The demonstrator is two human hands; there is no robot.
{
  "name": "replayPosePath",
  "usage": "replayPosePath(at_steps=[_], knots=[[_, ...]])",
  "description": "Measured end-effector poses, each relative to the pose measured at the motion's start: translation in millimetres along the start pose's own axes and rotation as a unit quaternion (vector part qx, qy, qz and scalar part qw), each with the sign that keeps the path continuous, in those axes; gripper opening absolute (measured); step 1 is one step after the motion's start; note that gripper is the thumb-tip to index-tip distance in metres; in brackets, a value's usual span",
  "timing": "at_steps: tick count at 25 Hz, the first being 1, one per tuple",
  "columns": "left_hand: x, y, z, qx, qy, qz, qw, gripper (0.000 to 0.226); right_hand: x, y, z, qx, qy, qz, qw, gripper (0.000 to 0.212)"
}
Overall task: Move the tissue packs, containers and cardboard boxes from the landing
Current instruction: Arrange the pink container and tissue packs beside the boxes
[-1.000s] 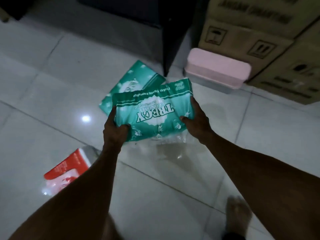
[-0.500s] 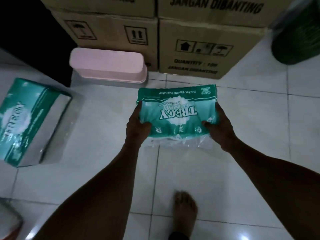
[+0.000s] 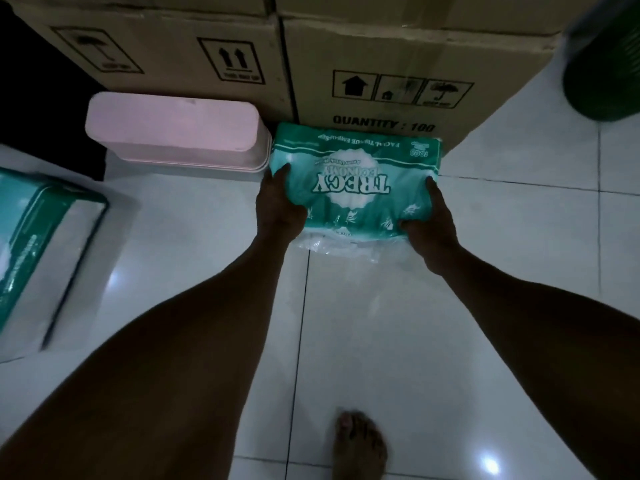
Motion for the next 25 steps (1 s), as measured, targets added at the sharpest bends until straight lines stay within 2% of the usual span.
replayPosePath(at_steps=[4,8,10,13,17,22,25], knots=[[-2,8,9,0.021,-0.004,0.012,1.0,0.073,0,2,-2,0.027,0.03,-0.015,0.999,0.099],[-19,30,18,-0.002,-0.003,0.014,1.0,0.069,4,21,17,0.071,0.143,-0.069,0.985,0.084],[-43,47,34,-0.022,0.011,0.019,1.0,0.071,14,43,26,0.085,0.197,-0.096,0.972,0.078],[-109,71,75,-0.045,0.027,0.009,0.999,0.079,57,89,54,0.059,0.246,-0.093,0.963,0.074],[-230,109,141,-0.084,0.038,-0.05,0.994,0.079,158,157,104,0.016,0.269,-0.04,0.962,0.073],[-428,187,257,-0.107,0.032,-0.162,0.98,0.074,355,273,172,-0.07,0.286,0.059,0.954,0.075],[-522,252,334,-0.138,0.045,-0.22,0.965,0.073,466,352,195,-0.106,0.291,0.108,0.945,0.073]])
Point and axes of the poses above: each hand's wrist, its own y-axis away from the middle knuckle, its own x-axis out of the palm, z = x × y, the point moved 6 cm from there along -y, towards the middle knuckle, and after that the axes turned 15 degrees about y, right-handed, at the moved point
